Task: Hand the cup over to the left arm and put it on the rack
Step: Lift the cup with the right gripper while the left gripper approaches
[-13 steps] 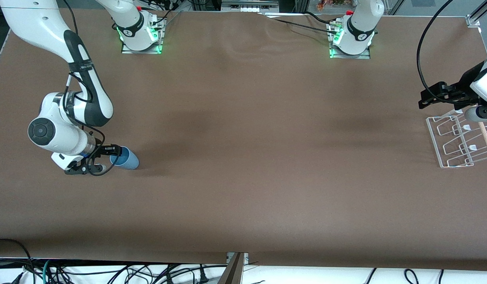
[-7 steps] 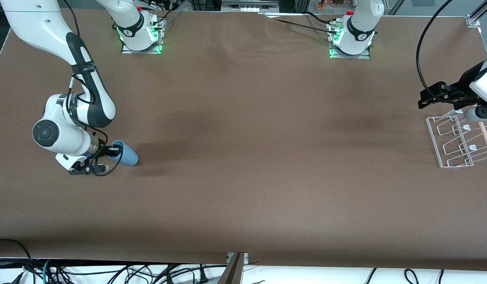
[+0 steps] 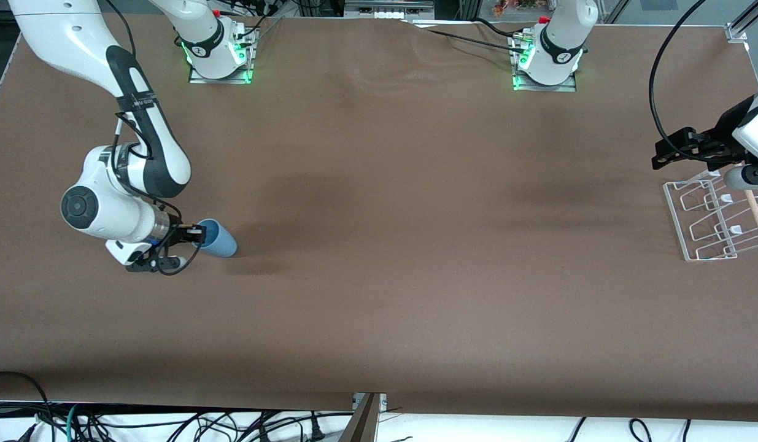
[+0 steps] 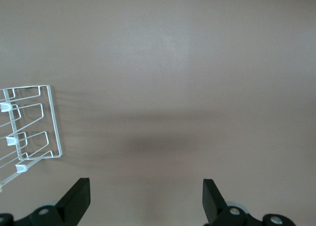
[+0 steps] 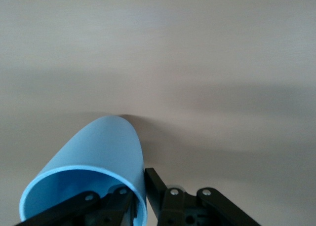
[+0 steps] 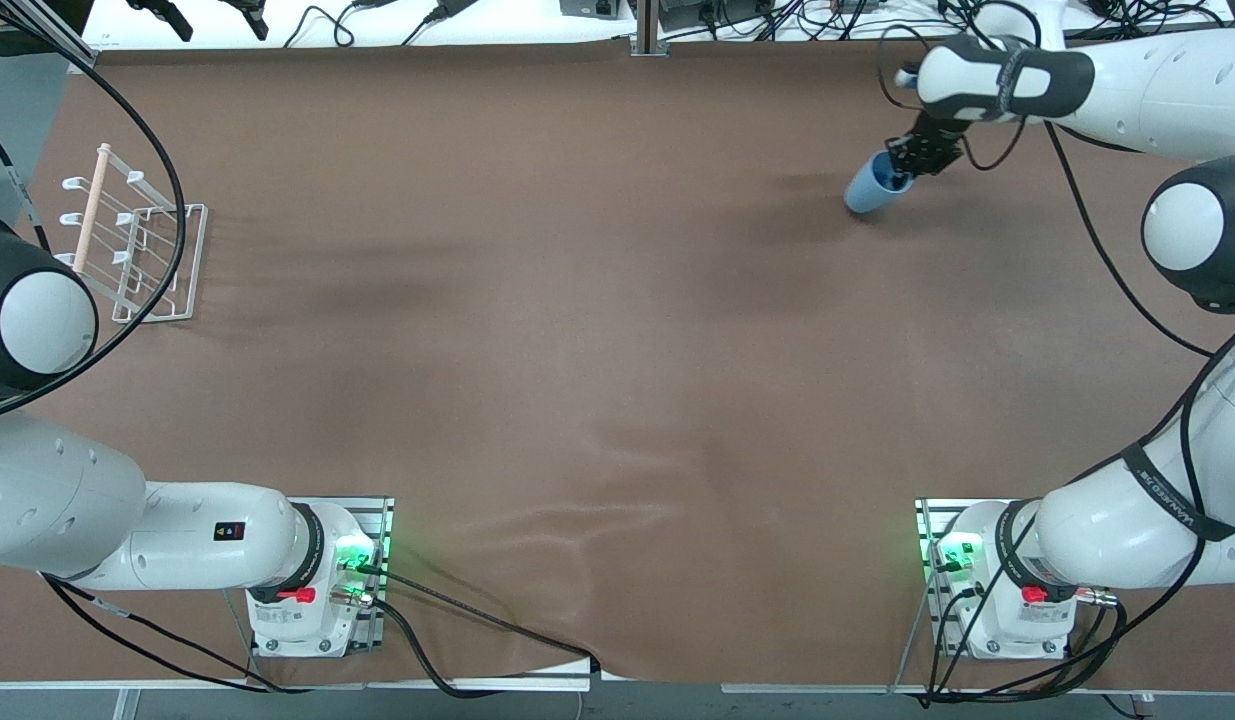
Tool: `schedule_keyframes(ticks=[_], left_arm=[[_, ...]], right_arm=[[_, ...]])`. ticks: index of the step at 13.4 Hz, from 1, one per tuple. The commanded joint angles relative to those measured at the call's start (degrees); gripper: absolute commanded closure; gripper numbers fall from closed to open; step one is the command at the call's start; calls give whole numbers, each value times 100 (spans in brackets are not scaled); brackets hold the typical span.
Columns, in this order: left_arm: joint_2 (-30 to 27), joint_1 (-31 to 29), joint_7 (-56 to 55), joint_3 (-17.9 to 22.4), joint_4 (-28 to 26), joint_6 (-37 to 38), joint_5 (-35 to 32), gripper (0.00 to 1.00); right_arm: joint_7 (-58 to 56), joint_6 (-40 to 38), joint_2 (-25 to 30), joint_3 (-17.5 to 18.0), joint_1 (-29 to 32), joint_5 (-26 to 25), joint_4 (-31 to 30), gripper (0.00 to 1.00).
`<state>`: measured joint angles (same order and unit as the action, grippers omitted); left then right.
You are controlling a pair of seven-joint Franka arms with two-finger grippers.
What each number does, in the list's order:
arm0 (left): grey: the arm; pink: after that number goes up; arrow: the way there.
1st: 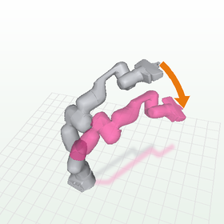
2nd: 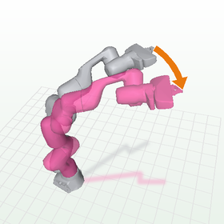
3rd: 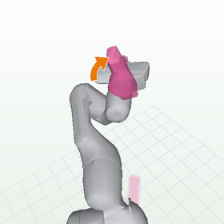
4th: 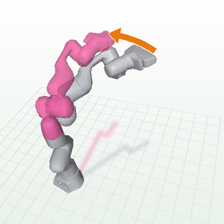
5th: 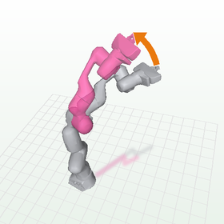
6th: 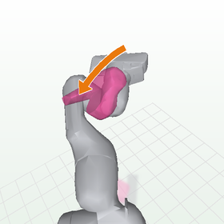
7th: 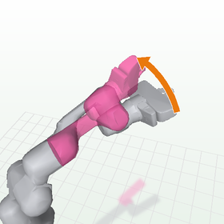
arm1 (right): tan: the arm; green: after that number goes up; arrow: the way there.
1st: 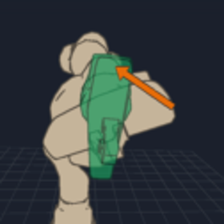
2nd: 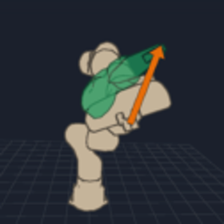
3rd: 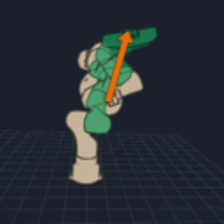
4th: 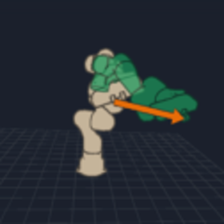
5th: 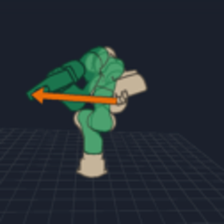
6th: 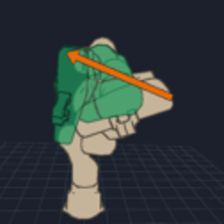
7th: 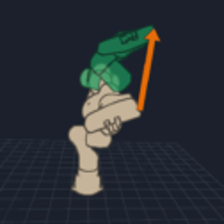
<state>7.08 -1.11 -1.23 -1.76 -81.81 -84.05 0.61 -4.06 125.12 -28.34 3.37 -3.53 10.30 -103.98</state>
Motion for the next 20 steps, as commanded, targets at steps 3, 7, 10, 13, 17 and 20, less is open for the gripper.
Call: schedule_keyframes(ticks=[3,7,10,13,17,20], left_arm=[[-14,-3,-413,-9,69,73,45,0],[-14,6,-457,-17,69,64,263,0],[13,-29,-396,0,78,38,729,0],[285,67,-396,-35,60,82,932,0],[830,594,-300,-228,86,3,924,0],[892,1023,96,-640,-44,-785,941,0]], right_arm=[[72,-1496,145,559,28,928,1044,100],[746,-1701,22,630,-288,1939,1600,100],[1406,-1692,30,630,-613,2677,1750,100],[1443,-1640,31,630,-754,2942,1846,100],[1364,-1587,-14,630,-869,3777,1847,100],[1408,-1184,-162,630,-1157,4128,1847,100]])
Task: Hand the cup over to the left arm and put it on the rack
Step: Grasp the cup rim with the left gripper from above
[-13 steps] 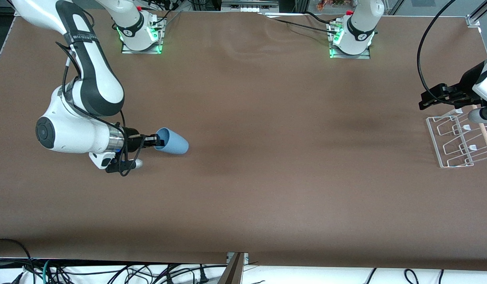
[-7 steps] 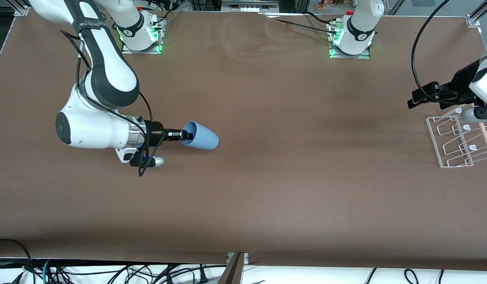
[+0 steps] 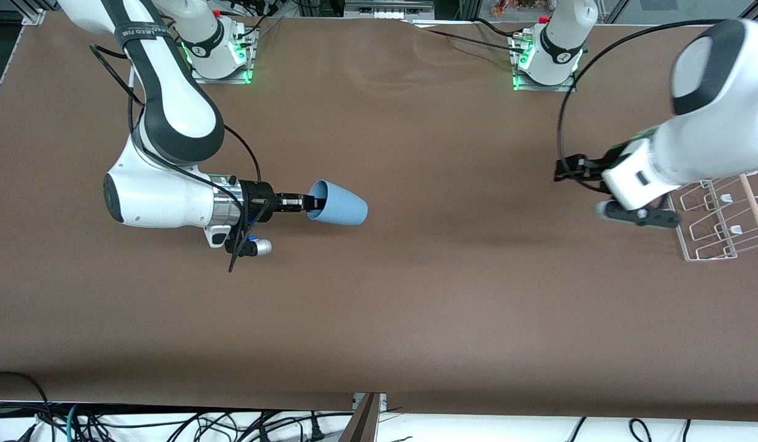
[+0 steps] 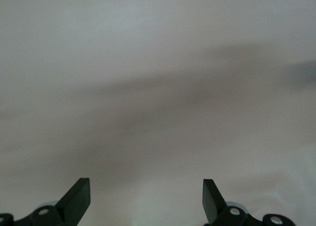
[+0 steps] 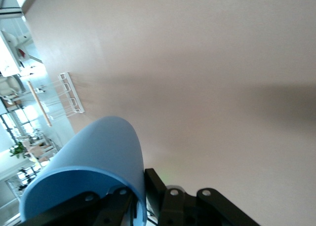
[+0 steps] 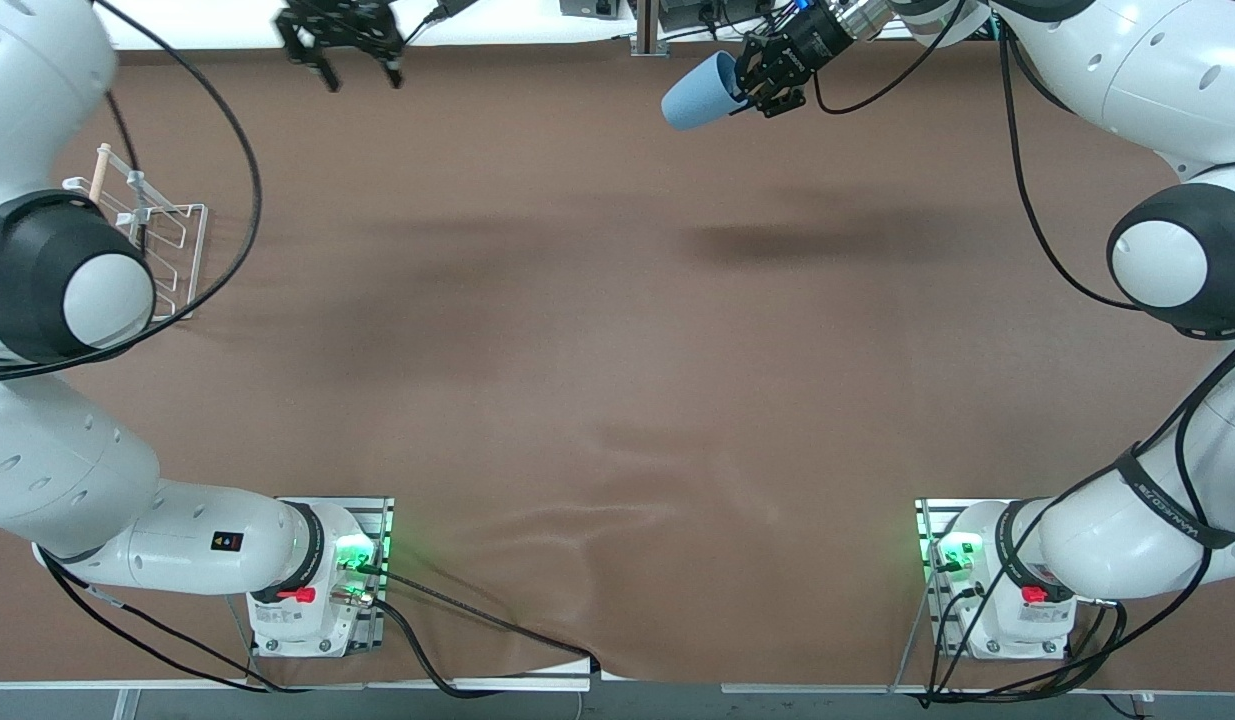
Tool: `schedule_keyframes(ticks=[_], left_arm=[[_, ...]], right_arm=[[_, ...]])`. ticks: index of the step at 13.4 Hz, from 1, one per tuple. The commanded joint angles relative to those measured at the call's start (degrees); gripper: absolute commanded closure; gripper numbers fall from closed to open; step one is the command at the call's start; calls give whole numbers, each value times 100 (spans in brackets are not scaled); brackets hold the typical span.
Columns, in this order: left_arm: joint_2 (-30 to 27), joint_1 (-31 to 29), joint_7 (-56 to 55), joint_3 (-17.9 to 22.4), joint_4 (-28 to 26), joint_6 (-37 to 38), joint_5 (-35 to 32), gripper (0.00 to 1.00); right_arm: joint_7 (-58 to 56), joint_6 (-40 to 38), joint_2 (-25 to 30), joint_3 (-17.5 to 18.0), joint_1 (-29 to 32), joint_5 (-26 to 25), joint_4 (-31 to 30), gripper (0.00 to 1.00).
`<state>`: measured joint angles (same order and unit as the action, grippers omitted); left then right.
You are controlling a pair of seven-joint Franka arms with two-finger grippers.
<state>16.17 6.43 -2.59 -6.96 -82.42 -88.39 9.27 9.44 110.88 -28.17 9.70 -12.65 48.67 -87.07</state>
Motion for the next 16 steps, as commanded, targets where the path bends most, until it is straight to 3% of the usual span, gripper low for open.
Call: schedule_keyframes(ticks=[1,7,12,16], left_arm=[[1,523,224,-147,-71,-493,67,0],[422,1825,713,-156,-230,-2092,49,0],[484,1502,2909,-156,-669,-2490,75,0],[370,1536,3466,-156,-731,-2508,14,0]], right_arm=[[93,450,-241,-3,-421,370,156,100],[137,1199,-479,-3,-1143,564,182,100],[506,1112,-426,67,-1187,599,454,100],[515,1112,-426,76,-1205,600,455,100]])
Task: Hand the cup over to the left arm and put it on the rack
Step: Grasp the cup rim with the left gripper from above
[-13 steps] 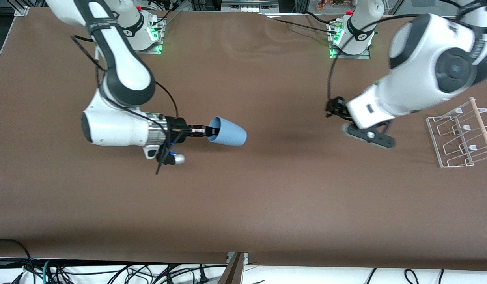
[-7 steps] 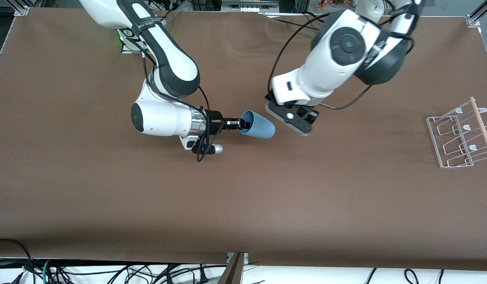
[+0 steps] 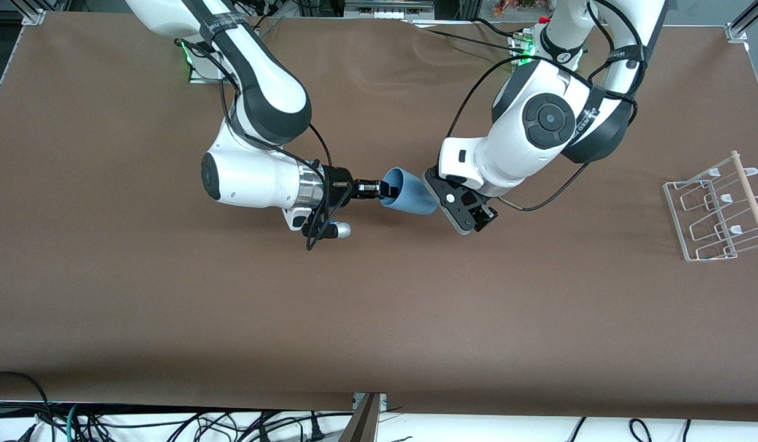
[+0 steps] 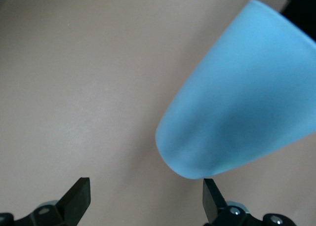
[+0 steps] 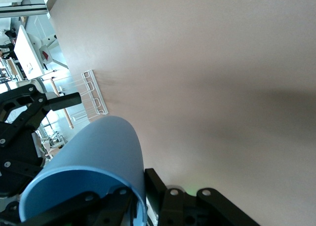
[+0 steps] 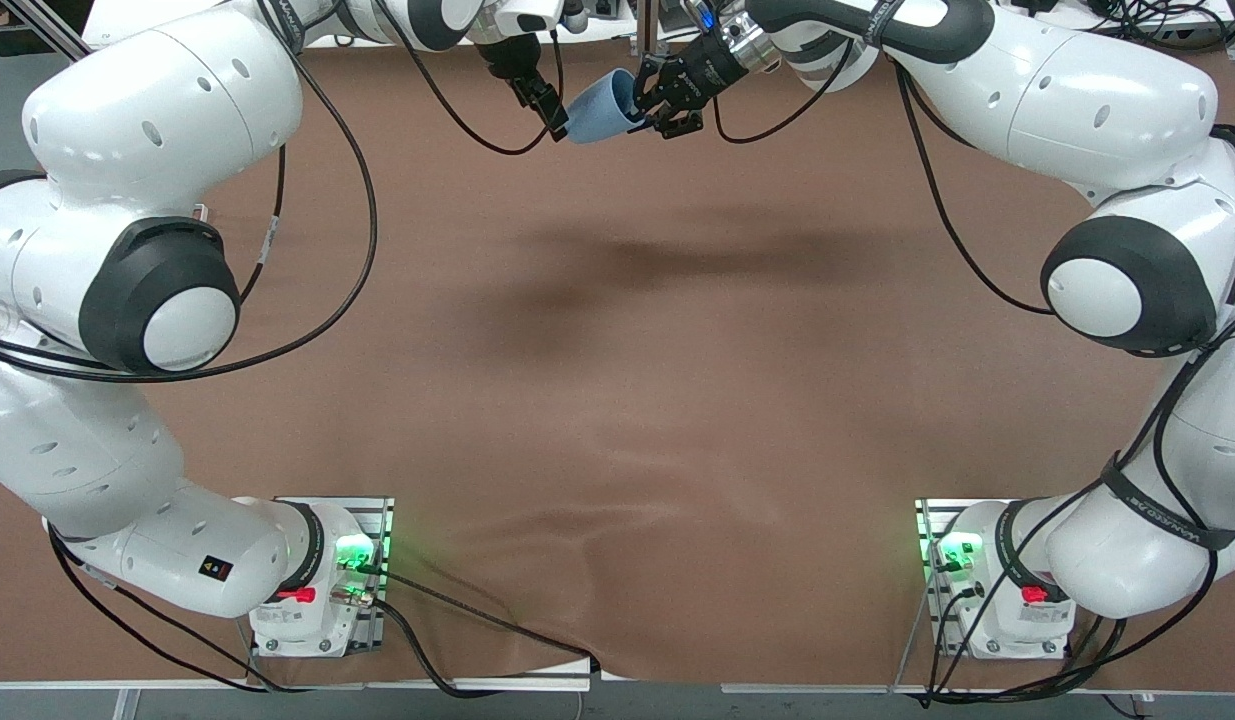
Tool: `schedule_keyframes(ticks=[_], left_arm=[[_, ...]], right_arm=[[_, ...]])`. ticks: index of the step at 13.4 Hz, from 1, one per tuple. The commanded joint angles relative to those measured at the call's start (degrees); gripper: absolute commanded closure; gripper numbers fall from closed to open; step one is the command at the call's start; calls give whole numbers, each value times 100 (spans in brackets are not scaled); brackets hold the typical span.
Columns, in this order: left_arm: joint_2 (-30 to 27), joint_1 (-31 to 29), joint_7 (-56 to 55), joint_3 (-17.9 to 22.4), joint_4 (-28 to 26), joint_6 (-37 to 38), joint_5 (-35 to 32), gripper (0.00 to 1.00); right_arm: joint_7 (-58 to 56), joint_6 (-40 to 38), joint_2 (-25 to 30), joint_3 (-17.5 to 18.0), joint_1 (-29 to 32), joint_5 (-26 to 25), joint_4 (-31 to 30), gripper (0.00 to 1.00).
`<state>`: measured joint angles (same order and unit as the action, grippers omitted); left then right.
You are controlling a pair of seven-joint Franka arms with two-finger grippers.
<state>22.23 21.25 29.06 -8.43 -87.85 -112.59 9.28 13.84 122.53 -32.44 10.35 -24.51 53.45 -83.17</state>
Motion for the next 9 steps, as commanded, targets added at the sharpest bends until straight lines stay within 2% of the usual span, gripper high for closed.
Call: schedule_keyframes(ticks=[1,4,6,9], left_arm=[[-255,55,571,-18,-188,-88,3,0],[-517,63,1031,-105,-424,-114,-49,1],[-693,55,1023,-368,-697,-429,-487,2],[-677,63,1014,-501,-865,-983,-542,4]], right_arm=[[75,-63,0,19,-19,122,64,100],[75,-54,0,19,-19,122,73,100],[84,-106,0,72,-2,122,108,100],[75,-124,18,81,7,122,108,100]])
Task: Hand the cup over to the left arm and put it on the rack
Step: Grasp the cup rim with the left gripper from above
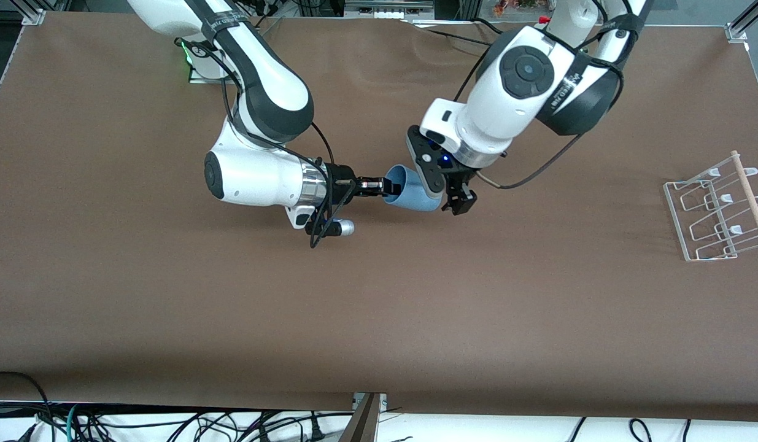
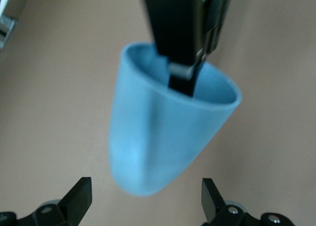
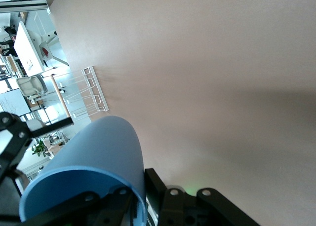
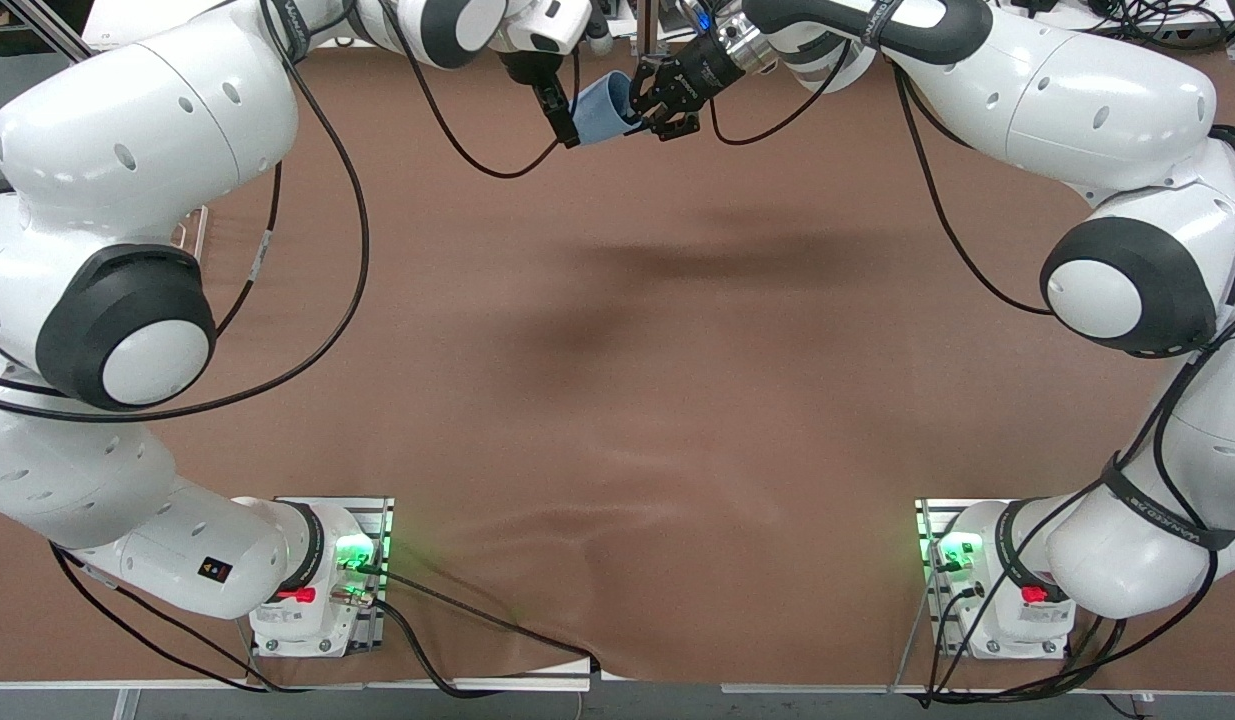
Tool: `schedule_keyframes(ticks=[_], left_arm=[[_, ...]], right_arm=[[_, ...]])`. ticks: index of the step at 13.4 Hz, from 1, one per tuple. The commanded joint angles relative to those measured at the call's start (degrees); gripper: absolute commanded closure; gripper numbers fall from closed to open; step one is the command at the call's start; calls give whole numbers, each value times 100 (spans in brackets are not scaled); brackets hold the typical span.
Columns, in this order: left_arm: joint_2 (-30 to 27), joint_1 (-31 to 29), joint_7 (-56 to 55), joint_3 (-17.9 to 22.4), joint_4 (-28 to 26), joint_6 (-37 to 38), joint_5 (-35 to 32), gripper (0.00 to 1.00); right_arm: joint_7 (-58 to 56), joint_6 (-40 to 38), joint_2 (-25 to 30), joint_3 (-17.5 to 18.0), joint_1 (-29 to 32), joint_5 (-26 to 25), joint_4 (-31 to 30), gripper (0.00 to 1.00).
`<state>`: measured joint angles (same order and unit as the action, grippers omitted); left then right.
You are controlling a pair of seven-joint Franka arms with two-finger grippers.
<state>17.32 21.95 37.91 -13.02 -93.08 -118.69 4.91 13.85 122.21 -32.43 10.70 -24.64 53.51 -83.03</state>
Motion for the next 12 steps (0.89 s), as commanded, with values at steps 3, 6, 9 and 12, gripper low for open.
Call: schedule_keyframes(ticks=[3,6,9,12], left_arm=[[-159,28,138,-112,-553,-979,-543,3],[43,72,138,-130,-554,-1507,-728,3],[78,64,155,-131,-563,-1535,-738,41],[35,-6,190,-131,-554,-1430,-738,100]], right_arm=[[83,-162,26,55,30,116,94,100],[83,-294,26,55,47,134,216,100],[232,-294,26,55,47,134,278,100],[250,-303,35,55,56,142,270,100]])
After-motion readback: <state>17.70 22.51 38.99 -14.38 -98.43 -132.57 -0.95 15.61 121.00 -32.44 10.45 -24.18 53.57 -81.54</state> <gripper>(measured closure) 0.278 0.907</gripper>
